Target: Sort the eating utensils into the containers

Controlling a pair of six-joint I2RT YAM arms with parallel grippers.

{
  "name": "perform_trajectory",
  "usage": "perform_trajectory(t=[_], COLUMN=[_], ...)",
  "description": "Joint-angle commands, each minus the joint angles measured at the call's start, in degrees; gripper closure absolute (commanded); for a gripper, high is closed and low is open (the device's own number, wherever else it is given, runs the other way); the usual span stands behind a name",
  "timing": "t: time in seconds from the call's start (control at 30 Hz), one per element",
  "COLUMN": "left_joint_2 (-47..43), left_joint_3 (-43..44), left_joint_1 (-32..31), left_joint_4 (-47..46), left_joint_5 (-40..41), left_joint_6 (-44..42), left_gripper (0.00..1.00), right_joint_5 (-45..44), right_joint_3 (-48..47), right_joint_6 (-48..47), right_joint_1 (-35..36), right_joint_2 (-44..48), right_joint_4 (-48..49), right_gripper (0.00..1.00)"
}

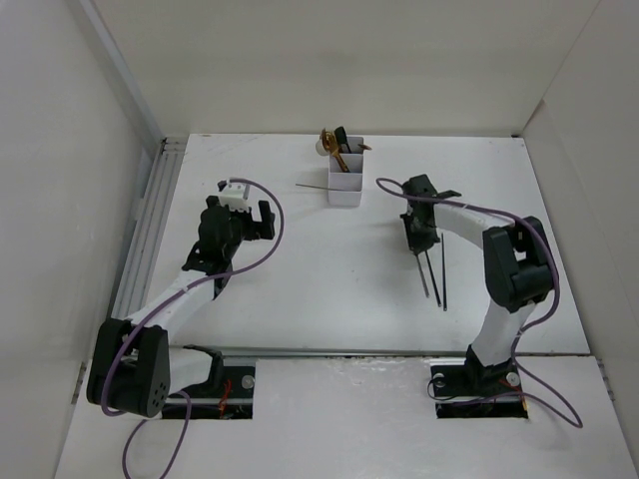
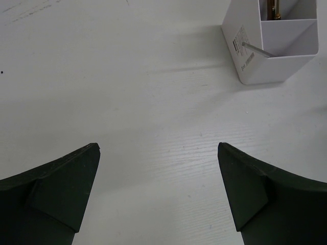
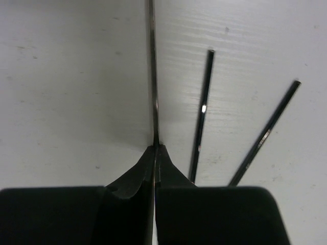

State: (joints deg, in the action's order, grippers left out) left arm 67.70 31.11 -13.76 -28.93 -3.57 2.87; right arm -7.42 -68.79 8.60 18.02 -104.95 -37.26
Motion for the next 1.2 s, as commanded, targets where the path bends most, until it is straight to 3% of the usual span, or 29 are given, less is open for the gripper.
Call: perform_trajectory(t=[0.0, 0.17, 0.4, 0.47, 0.63, 0.87, 1.17], left_joint_2=[-1.34, -0.82, 3.04, 4.27, 8.14, 12.97, 15.26], left_joint_3=[-0.26, -0.26, 2.37, 3.78, 7.64, 12.48, 13.62], left_joint_1=[0.22, 0.22, 0.22, 0.22, 0.22, 0.22, 0.22], left_joint_4=[-3.15, -2.63, -1.57, -1.57, -1.05, 1.68, 1.68], left_joint_5=[0.85, 0.85, 1.38, 1.99, 3.31, 7.43, 9.37], left_joint_6=[0.11, 0.11, 0.11, 0.11, 0.81, 0.29, -0.33], left_gripper=[0.0, 0.0, 0.0, 0.0, 0.0, 0.0, 0.0], right_joint_5=[4.6, 6.37, 15.23, 17.69, 33.33, 45.29, 48.38], right_joint_3=[0.94, 2.17, 0.7, -1.59, -14.75, -28.3, -26.48], right_joint_6=[-3.49, -4.03, -15.88, -20.98, -29.6, -30.58, -31.19], right_joint_1=[1.83, 3.6, 5.62, 6.15, 6.15, 6.15, 6.15], right_joint_2=[3.85, 14.31, 23.47, 20.85, 8.73, -6.31, -10.1], right_joint_4=[5.84, 16.58, 37.41, 43.54, 48.15, 51.93, 52.54], right_gripper=[1.0, 1.0, 1.0, 1.0, 1.0, 1.0, 1.0])
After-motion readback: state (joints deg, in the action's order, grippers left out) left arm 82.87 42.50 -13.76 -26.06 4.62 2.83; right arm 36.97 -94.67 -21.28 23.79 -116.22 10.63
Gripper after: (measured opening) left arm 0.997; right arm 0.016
